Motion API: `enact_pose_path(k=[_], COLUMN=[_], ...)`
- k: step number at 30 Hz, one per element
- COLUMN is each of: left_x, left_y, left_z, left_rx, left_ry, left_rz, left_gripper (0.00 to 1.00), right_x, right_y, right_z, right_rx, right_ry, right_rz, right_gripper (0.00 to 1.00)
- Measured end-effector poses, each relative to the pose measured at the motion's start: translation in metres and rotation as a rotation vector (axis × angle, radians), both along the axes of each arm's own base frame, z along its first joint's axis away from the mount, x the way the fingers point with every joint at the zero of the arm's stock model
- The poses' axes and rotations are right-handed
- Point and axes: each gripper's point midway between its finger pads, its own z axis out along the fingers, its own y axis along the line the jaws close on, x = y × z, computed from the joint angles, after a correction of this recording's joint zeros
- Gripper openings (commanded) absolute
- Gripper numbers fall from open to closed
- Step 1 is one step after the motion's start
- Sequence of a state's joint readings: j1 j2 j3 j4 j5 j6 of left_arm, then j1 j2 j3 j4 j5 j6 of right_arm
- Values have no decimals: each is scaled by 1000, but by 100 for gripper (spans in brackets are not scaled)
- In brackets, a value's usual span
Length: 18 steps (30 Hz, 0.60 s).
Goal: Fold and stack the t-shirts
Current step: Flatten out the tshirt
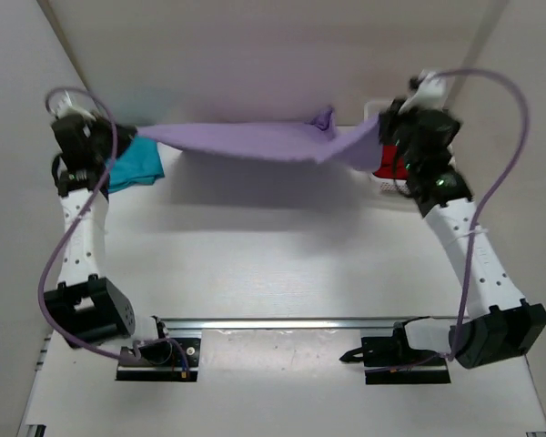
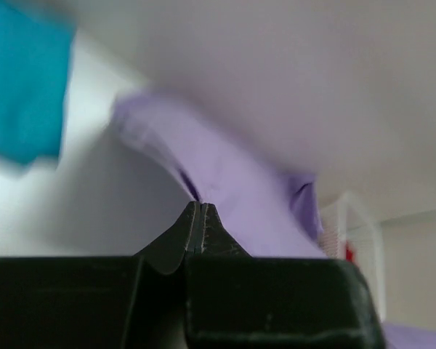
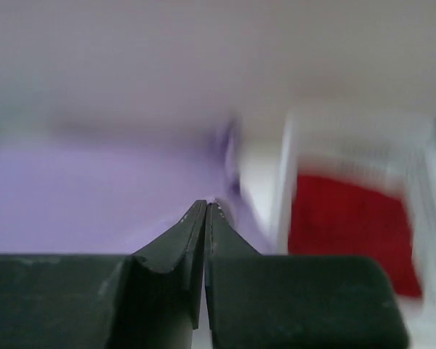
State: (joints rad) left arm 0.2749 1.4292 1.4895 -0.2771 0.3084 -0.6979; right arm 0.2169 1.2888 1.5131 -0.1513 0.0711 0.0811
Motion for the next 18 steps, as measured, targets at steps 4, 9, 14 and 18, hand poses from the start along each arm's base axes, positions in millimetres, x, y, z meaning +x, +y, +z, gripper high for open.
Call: enact_pose_path(k=[4, 9, 14, 18], left_x=[-55, -137, -180, -211], left_y=[-16, -18, -14, -9], left_z=[-106, -183, -258, -311], left_rx=[19, 43, 4, -56], left_ry=[190, 264, 361, 506], left_rz=[31, 112, 161, 187], left_gripper=[0, 0, 0, 0], right_x=[-33, -121, -156, -189], right_y=[1, -18, -12, 5], right_z=[-195, -321, -336, -336], right_rx=[-48, 15, 144, 208], right_ry=[414, 705, 745, 752], right_rz=[-21, -83, -72, 11], right_gripper=[0, 0, 0, 0])
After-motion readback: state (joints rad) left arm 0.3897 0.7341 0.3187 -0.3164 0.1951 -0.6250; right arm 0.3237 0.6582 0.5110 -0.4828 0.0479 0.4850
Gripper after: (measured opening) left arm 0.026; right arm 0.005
